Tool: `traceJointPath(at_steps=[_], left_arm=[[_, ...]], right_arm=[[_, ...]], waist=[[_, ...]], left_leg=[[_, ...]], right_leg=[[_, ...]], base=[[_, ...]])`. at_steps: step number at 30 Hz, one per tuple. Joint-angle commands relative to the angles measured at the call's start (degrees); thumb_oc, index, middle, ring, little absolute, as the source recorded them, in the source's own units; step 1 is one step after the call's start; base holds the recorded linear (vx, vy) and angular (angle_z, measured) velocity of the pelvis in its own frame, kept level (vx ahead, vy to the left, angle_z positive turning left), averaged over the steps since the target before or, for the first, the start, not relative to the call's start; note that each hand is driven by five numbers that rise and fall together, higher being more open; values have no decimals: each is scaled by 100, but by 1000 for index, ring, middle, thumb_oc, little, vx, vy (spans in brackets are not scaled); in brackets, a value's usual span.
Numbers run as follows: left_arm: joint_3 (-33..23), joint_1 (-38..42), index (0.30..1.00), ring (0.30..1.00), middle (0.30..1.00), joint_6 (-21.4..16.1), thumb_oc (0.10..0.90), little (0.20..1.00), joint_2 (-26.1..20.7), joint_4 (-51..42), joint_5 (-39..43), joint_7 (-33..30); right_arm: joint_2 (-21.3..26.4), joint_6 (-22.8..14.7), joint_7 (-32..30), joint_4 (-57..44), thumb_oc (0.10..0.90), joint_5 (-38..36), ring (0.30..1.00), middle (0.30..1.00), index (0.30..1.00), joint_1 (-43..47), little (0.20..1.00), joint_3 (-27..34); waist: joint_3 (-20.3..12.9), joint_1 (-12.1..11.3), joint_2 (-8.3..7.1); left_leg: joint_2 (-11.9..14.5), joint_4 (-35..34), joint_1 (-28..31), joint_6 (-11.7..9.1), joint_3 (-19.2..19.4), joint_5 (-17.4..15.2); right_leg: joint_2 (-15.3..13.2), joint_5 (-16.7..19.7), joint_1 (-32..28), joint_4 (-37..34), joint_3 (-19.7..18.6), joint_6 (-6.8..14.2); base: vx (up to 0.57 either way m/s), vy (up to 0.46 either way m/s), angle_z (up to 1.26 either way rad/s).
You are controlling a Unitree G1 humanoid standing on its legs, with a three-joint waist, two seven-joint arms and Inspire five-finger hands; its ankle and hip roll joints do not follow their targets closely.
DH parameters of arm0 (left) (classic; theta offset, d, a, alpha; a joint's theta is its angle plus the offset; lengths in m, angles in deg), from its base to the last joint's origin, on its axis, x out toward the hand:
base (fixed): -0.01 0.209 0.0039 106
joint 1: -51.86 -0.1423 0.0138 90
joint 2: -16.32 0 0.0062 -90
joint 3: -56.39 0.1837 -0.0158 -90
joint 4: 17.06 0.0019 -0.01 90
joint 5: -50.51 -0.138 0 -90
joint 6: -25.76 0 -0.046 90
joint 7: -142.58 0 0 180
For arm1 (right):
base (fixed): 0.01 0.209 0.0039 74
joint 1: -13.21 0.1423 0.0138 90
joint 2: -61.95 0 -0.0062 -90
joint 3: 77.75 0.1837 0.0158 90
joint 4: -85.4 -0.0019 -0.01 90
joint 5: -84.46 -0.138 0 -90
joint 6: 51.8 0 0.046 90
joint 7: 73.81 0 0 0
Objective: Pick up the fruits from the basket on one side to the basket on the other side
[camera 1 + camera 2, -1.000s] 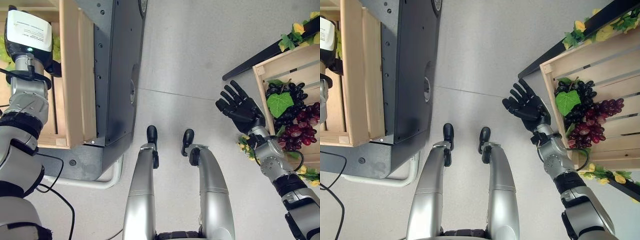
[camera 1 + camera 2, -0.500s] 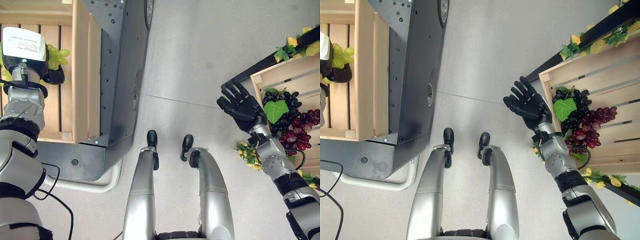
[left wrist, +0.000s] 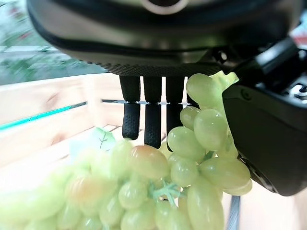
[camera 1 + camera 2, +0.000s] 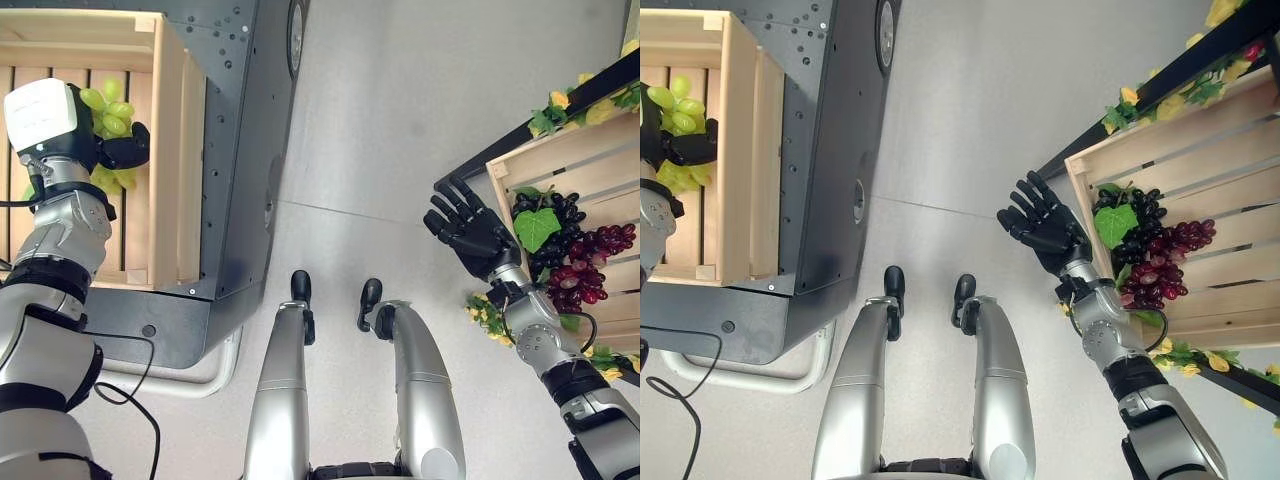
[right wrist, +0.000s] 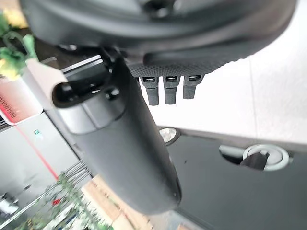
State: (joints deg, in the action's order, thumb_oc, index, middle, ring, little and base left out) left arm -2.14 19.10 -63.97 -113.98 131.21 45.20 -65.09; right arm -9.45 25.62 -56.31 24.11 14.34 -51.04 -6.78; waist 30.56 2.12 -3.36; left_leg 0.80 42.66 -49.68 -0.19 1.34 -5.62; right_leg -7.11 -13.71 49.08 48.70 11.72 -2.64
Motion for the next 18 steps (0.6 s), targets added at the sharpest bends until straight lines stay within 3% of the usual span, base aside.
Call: traceJointPath(at_steps=[1, 9, 18], left_arm=[[-958, 150, 300, 300, 300, -383, 400, 300, -310, -62, 1177, -480], [-2057, -431, 300, 300, 300, -1074, 400, 300, 19, -196, 3093, -196], [-2905, -1326, 300, 300, 300, -1479, 400, 300, 176, -525, 3873, -56]], right_arm=[[-77, -165, 7, -746, 800, 15, 900, 900, 900, -18, 900, 503], [-344, 12, -128, -861, 800, 204, 900, 900, 900, -70, 900, 574], [-617, 208, -211, -1220, 800, 199, 900, 900, 900, -586, 900, 689]], waist=[[-76, -135, 51], [-76, -149, 64], [-211, -68, 193]], left_leg=[[-257, -355, 829, 111, 318, -503], [-293, -499, 1604, 141, 263, -603], [-350, -1269, 2525, 120, 197, -372]], right_leg=[[225, 22, -800, -380, -99, 98], [241, -103, -1551, -563, -166, 58], [298, -38, -2379, -1213, -287, 67]], base=[[25, -42, 2], [4, -3, 0], [29, -18, -2]])
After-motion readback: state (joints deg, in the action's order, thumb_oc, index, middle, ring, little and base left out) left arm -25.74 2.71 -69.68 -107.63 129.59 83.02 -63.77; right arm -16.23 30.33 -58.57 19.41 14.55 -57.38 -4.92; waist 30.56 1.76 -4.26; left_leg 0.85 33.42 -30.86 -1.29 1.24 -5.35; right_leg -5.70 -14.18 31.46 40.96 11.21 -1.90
